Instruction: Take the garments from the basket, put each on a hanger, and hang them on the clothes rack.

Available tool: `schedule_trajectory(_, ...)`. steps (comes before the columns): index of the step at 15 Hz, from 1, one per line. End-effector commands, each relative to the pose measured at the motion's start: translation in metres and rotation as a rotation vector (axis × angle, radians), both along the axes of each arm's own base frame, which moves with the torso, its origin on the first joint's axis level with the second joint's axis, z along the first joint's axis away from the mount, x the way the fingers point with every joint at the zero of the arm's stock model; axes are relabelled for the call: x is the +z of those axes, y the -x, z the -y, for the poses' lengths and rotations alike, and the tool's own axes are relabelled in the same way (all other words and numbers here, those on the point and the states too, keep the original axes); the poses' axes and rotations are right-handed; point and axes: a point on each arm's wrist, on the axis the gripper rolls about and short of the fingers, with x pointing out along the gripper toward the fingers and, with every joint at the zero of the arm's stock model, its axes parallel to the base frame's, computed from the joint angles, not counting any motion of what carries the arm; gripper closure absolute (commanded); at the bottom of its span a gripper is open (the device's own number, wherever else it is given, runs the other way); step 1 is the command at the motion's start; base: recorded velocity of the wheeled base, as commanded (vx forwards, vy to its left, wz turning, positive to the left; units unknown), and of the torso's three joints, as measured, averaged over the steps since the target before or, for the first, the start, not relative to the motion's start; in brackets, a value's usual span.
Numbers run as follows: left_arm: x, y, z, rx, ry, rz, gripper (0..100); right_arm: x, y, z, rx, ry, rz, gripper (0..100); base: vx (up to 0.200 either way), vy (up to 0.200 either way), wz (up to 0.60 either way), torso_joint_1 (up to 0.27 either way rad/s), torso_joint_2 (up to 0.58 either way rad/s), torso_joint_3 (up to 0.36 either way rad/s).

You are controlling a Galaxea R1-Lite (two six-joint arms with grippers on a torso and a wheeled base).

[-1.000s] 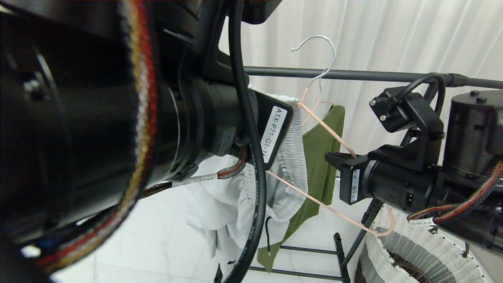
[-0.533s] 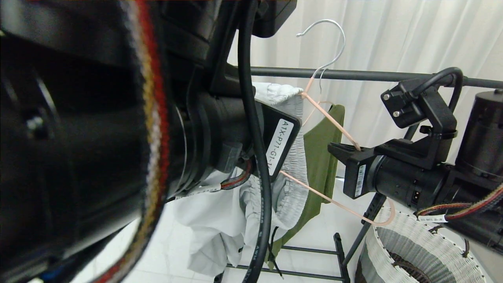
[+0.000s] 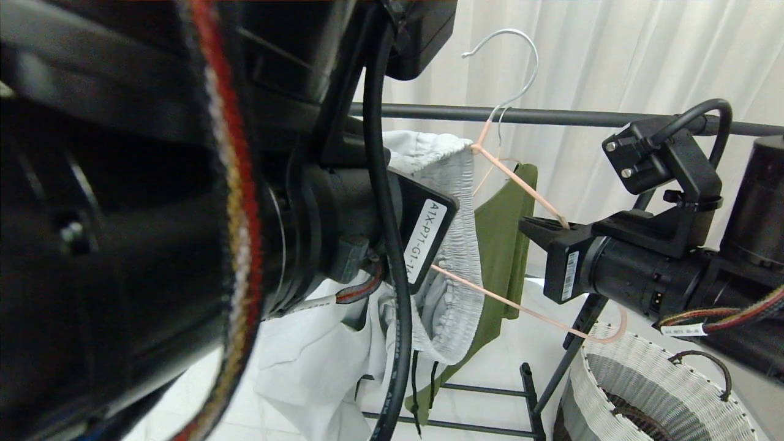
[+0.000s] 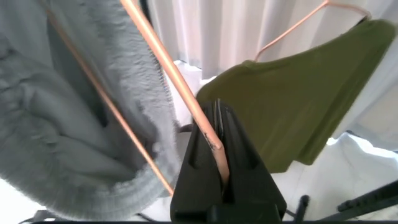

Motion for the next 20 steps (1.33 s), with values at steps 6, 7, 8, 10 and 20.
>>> schedule_trajectory(6, 0.008, -0.001, -0.013, 0.017, 0.01, 0.018, 100, -0.018, 0.001, 0.016, -0.031, 0.081, -0.016, 100, 0.0, 0.0, 0.0, 0.0, 0.0, 0.0)
schedule_trajectory(7, 0.01, 0.0, -0.016, 0.016, 0.006, 0.025, 100, -0.026, 0.005, 0.021, -0.022, 0.105, -0.028, 100, 0.0, 0.0, 0.0, 0.0, 0.0, 0.0)
schedule_trajectory(8, 0.011, -0.001, -0.018, 0.015, -0.005, 0.032, 100, -0.033, 0.01, 0.027, -0.002, 0.121, -0.041, 100, 0.0, 0.0, 0.0, 0.0, 0.0, 0.0)
schedule_trajectory(10, 0.012, -0.003, -0.022, 0.022, -0.024, 0.041, 100, -0.042, 0.021, 0.04, 0.037, 0.152, -0.046, 100, 0.0, 0.0, 0.0, 0.0, 0.0, 0.0)
schedule_trajectory(20, -0.009, -0.021, -0.037, 0.054, -0.176, 0.014, 100, -0.054, 0.053, 0.093, 0.08, 0.14, -0.01, 100, 0.0, 0.0, 0.0, 0.0, 0.0, 0.0)
